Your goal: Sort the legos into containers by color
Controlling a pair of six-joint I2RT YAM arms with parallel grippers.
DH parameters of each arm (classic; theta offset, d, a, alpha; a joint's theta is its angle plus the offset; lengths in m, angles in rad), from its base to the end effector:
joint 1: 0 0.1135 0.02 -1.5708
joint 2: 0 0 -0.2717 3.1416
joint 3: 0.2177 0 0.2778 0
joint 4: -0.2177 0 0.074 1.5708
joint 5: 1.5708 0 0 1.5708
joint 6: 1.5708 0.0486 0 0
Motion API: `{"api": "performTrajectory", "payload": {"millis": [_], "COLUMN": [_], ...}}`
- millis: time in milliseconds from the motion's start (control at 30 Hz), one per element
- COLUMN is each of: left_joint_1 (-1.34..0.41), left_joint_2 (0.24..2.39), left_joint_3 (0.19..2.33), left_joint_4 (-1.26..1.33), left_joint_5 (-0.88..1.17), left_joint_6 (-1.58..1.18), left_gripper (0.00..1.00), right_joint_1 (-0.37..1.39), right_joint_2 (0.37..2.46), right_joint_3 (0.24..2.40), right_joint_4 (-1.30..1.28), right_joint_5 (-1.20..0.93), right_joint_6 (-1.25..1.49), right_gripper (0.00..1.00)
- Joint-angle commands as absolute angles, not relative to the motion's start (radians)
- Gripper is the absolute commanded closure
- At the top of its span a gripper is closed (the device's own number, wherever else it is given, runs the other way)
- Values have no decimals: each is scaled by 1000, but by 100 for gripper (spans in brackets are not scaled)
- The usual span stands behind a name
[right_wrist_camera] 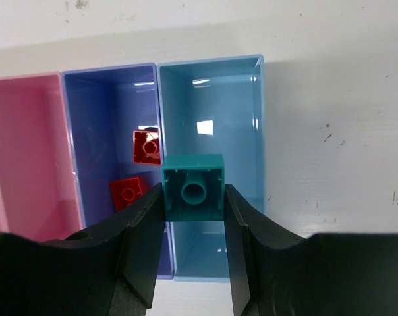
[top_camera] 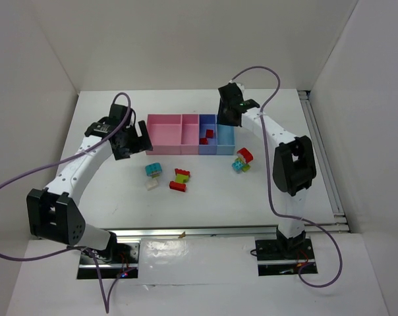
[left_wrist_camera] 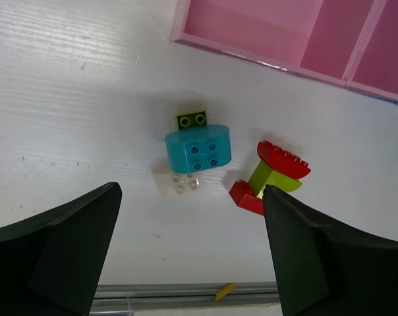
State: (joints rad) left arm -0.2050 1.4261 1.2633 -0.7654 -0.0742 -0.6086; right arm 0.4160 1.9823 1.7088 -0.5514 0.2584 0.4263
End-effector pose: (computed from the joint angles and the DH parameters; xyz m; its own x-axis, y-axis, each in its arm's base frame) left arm 0.3254 -0.0640 0.2996 -0.7343 -0.4297 -0.5256 -0.3172 0.9017 -0.2939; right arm 0.4515 0.1859 0.2582 -0.7077 0.1244 -0.6955 0.0665 0.9917 0.1097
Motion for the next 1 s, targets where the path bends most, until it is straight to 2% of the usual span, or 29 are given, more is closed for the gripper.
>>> {"api": "performTrajectory", "payload": {"millis": [0,67,100,200,333,367,400,533,633,800,967], "left_joint_1": [-199,-209,-209,-209,-209,-209,-209,-230,-239,-258,-278], "left_joint_2": [1450,1450,1450,1450,1450,1450,1441,1440,1451,1480,1526], "left_joint_3": [1236,1224,1224,1224,1235,1235,1245,1264,1288,1322,1333], "left_joint_4": [-762,-762,-762,-762,-762,-762,-762,-762,-762,-772,-772], "left_joint_5": [-17,-8,-8,-8,-17,-28,-28,-49,-49,-49,-60], "left_joint_6": [-580,-580,-580,-580,-571,-571,-571,-561,-561,-552,-552], "left_gripper": [1,1,1,1,1,1,1,1,1,1,1], "right_joint_1": [411,411,411,411,411,411,411,399,370,348,348], "right_joint_2": [2012,2022,2022,2022,1971,1929,1904,1787,1700,1612,1549], "right_joint_3": [1729,1738,1738,1738,1738,1712,1697,1619,1539,1410,1287], "right_joint_4": [-551,-551,-551,-551,-560,-551,-542,-583,-646,-750,-770], "right_joint_5": [249,249,249,258,284,310,320,356,368,273,235], "right_joint_6": [434,434,434,434,434,434,434,425,425,416,416], "right_gripper": [54,45,35,25,24,30,32,34,23,8,8]}}
